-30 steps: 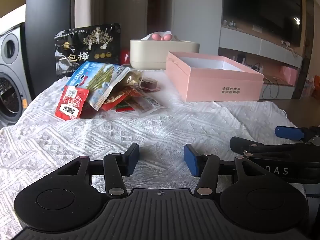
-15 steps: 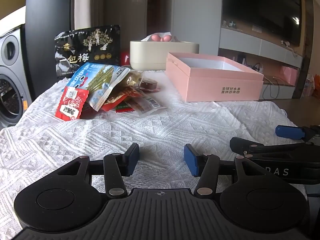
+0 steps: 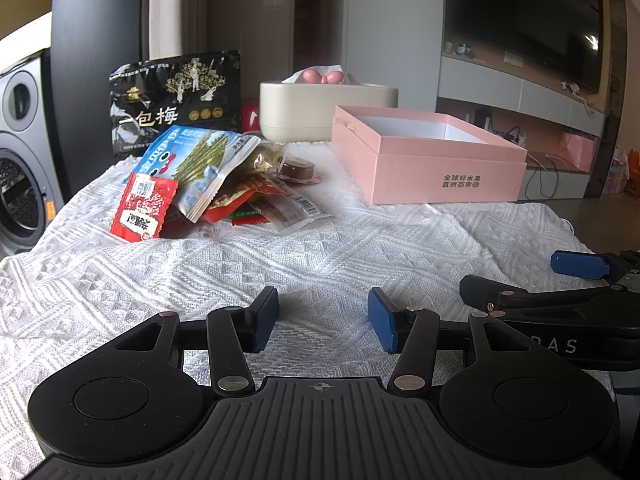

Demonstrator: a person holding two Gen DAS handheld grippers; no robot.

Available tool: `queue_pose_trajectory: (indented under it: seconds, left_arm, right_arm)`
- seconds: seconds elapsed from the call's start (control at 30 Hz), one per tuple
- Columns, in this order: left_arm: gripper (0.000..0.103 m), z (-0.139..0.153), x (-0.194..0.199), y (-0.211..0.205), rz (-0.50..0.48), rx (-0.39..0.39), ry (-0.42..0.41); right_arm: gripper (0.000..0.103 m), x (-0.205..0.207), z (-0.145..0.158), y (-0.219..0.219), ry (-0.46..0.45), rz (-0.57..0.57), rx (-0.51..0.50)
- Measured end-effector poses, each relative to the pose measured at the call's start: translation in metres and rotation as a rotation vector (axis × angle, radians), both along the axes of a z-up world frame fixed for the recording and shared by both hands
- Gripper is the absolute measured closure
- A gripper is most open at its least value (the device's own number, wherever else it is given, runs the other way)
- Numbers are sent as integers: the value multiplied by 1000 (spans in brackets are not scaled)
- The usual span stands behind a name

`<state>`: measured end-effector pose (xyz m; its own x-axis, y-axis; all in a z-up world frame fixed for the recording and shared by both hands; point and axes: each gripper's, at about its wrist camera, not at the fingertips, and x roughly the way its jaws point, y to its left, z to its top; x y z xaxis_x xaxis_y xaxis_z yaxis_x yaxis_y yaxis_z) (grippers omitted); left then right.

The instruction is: Organize snacks

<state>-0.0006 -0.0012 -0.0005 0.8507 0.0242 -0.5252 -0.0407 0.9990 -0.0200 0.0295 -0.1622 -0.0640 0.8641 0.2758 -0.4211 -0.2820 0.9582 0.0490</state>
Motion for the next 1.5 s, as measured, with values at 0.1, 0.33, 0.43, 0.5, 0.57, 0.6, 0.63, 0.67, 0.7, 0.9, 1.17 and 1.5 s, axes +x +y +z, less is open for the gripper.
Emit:
queue_pose_trajectory:
  seconds: [0.1,0.33,0.43,0.5,0.57,0.6,0.63,0.67,0.7,0.9,1.17,1.5]
  left_arm:
    - [47,0,0,0,0,0,0]
    - [47,0,-1,0,-2,1,-5]
    - [47,0,0,-3,3,1,-11]
    - [47,0,0,-3,4,2,-11]
    - [47,2,-2,-3,0,-7,-11]
    - [47,2,-2,-4,0,-6,-10]
    - [47,2,-2,-2,1,-6,-13]
    - [47,4,-3,-1,1,-8,-13]
    - [47,4,-3,1,1,-12,-12]
    - [47,3,-3,1,-3,-10,-12]
    - [47,1,-4,1,-7,-9,-20]
    - [47,1,-3,-1,-8,-4,-24]
  right_arm:
    - [3,0,0,0,-1,0,0]
    - [3,-1,0,1,-2,0,-2]
    - [3,-2,-1,1,3,-2,-5]
    - [3,-3,-1,0,1,1,-6]
    - [3,-2,-1,0,-1,0,-6]
    - [3,-1,-1,1,0,-4,-9]
    - [3,1,-1,-1,5,-5,-8]
    - [3,-1,-1,-2,5,-3,-4]
    - [3,-1,-1,0,4,-2,-7]
    - [2,-1,-1,2,2,-6,-12]
    - [2,0,-1,1,3,-6,-8]
    - [2,-1,-2,2,-2,-3,-10]
